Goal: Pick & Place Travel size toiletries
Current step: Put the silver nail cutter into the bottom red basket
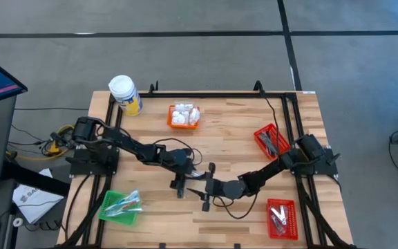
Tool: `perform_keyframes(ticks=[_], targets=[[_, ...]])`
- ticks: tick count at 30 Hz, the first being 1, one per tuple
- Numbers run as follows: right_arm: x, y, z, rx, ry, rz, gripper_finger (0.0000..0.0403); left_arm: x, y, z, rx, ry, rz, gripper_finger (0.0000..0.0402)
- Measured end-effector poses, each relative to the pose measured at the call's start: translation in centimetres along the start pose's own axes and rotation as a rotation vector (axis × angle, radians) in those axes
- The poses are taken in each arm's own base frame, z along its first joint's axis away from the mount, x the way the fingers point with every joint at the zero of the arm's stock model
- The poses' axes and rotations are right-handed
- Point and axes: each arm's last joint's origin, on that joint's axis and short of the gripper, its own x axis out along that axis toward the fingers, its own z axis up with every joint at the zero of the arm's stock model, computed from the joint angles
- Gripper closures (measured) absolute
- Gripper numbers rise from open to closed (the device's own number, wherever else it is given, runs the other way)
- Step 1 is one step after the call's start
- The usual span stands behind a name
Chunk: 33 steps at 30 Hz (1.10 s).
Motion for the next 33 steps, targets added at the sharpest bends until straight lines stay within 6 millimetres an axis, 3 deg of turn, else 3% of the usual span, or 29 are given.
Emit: perform_keyframes(ticks=[7,16,20,25,33], targets=[[0.0,0.0,0.0,-0.011,0.0,0.001,0.0232,1.3,0.4,-0.9,-0.018,0.038,-0.016,0.0226],[0.0,0.1,0.0,-0.01,0.0,0.002,0.0243,1.3,0.4,-1.0,-0.019,0.047,-0.028,0.0349],[0.0,0.1,0.0,-0.013,0.0,0.002,0.0246,0.9,0.7,-0.9,-0.036,0.051,-0.011,0.0355],[-0.1,0.1,-0.1,-0.02,0.006,0.002,0.0251,-1.3,1.4,-0.2,-0.112,0.076,0.151,0.0355],[-0.1,0.1,-0.1,-0.027,0.011,0.009,0.0257,-6.1,1.5,0.4,-0.188,-0.042,0.313,0.0355]])
